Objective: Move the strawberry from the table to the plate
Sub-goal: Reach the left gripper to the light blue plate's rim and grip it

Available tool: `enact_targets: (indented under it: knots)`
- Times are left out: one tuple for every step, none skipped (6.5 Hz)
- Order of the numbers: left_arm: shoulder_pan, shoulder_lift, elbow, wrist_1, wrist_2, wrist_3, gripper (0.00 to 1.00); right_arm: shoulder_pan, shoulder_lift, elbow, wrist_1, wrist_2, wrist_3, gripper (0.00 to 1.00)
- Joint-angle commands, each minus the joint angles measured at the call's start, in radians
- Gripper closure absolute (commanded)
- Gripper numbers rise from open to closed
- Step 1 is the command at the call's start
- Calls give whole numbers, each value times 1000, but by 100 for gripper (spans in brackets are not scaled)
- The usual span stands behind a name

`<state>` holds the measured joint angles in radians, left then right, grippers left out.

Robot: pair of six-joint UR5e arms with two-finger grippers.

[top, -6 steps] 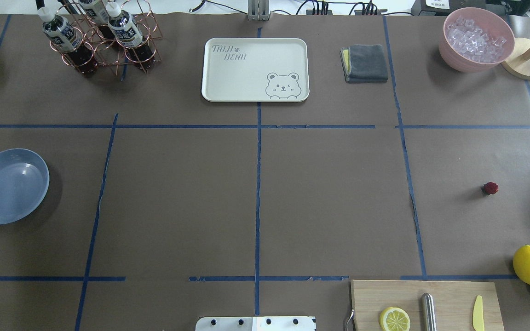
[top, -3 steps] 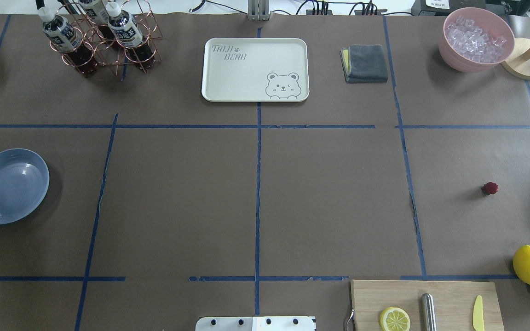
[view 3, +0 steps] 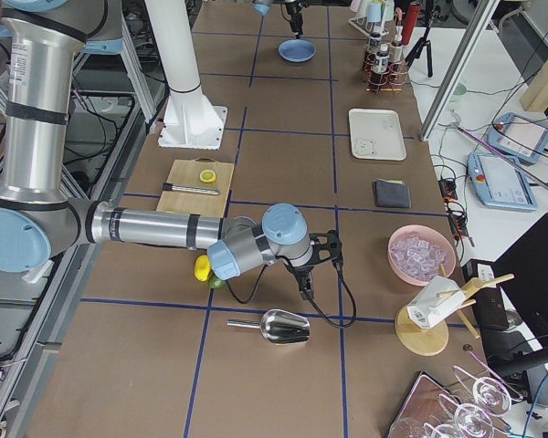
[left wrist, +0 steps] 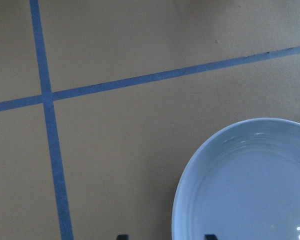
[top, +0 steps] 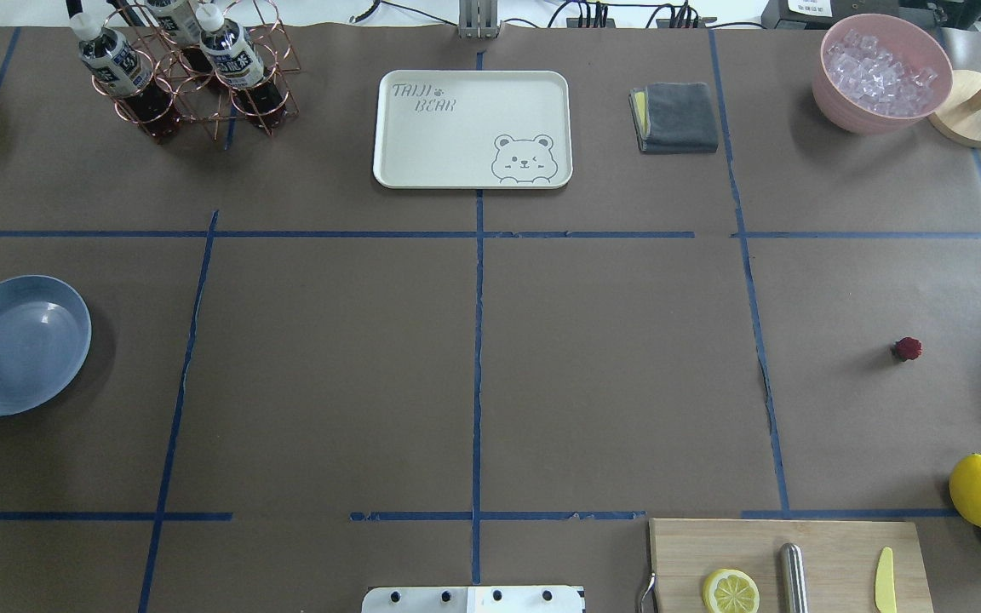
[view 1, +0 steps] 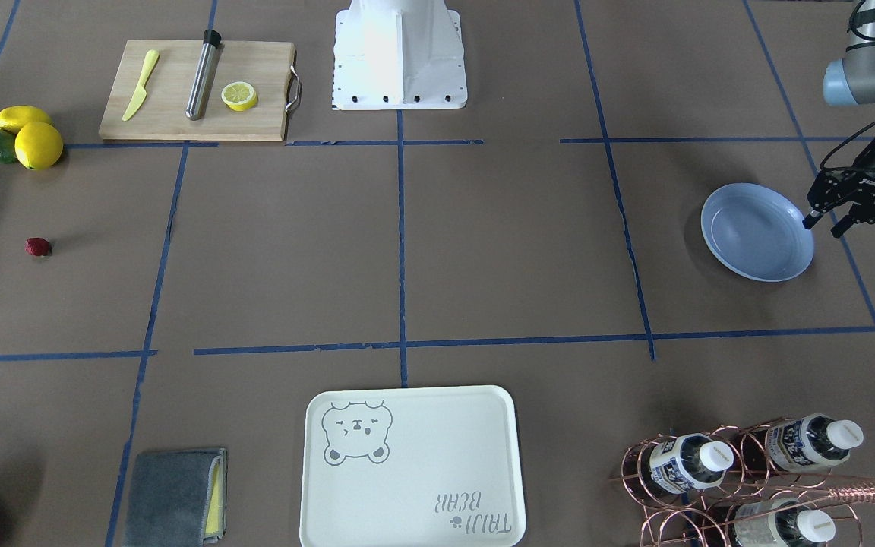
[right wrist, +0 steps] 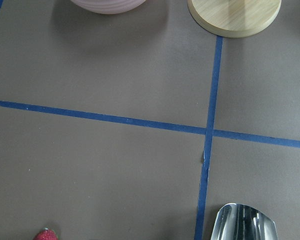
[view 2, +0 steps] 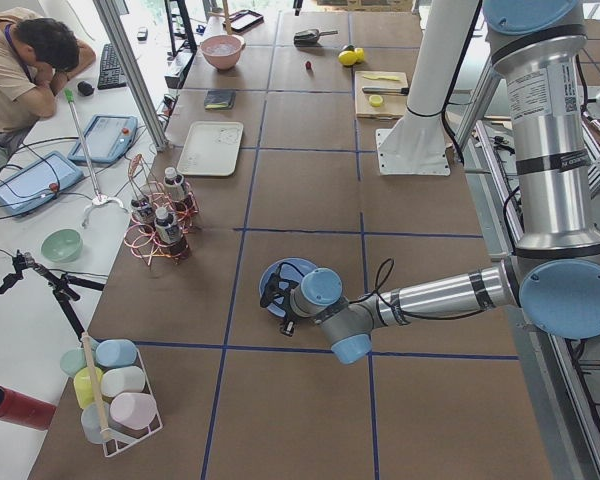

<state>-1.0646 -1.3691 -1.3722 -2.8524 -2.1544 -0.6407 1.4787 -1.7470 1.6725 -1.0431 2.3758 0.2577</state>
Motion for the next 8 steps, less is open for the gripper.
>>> enact_targets:
  knots:
    - [47,-7,5,1,43,-4,63,0,-3,1,2,0,-2,0]
    - [48,-8,5,-13,44,-75,100,0,-6,1,23,0,2,0]
    - [49,-13,1,-21,44,-85,100,0,-14,3,50,0,8,0]
    - [49,-16,-34,-21,33,-97,100,0,-14,1,51,0,6,0]
    - [49,-19,-135,22,0,-172,100,0,-16,1,51,0,6,0]
    - [49,-56,-271,176,-43,-227,100,0,-22,1,52,2,6,0]
    - [67,-112,-397,364,-39,-253,100,0,-26,1,52,2,8,0]
    - [145,-210,-475,498,-12,-375,100,0,-29,1,52,5,8,0]
